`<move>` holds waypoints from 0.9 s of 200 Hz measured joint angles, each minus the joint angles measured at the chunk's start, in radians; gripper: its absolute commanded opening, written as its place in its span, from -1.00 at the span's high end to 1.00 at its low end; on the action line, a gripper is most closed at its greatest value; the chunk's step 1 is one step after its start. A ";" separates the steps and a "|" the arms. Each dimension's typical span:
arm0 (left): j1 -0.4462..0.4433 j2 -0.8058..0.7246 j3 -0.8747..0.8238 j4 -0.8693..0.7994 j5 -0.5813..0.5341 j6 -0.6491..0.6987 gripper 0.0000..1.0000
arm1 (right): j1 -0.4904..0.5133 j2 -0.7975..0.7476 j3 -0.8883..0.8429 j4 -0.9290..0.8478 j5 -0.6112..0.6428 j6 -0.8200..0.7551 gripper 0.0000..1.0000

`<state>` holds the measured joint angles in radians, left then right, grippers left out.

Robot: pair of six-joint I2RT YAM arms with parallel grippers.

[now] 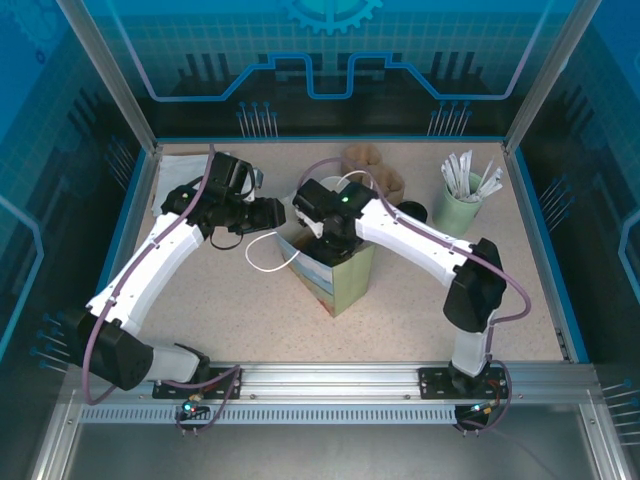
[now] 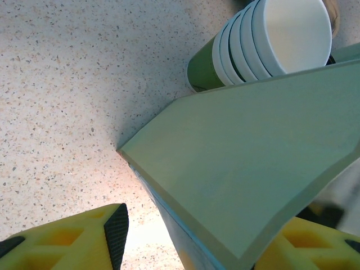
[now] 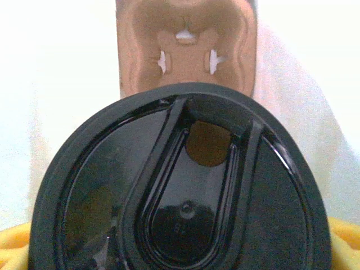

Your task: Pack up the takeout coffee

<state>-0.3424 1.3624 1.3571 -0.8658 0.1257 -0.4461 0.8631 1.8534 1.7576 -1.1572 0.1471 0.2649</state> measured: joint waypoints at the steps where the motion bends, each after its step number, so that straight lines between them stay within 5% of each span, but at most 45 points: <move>1: 0.000 0.000 0.000 0.000 0.000 0.000 -0.15 | 0.000 -0.003 0.001 0.000 0.000 0.000 -0.25; 93: 0.027 -0.018 0.017 0.010 0.012 0.006 -0.48 | -0.041 -0.160 0.031 0.066 -0.047 0.004 -0.23; 154: 0.078 -0.184 -0.018 0.129 0.083 0.022 -0.59 | -0.090 -0.257 0.016 0.139 -0.103 0.015 -0.22; 180: 0.077 -0.258 -0.091 0.230 0.165 0.058 -0.78 | -0.109 -0.281 0.016 0.156 -0.126 0.023 -0.22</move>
<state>-0.2649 1.1042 1.2663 -0.6361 0.2909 -0.3885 0.7540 1.5726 1.7741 -1.0008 0.0208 0.2874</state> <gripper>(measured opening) 0.842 0.787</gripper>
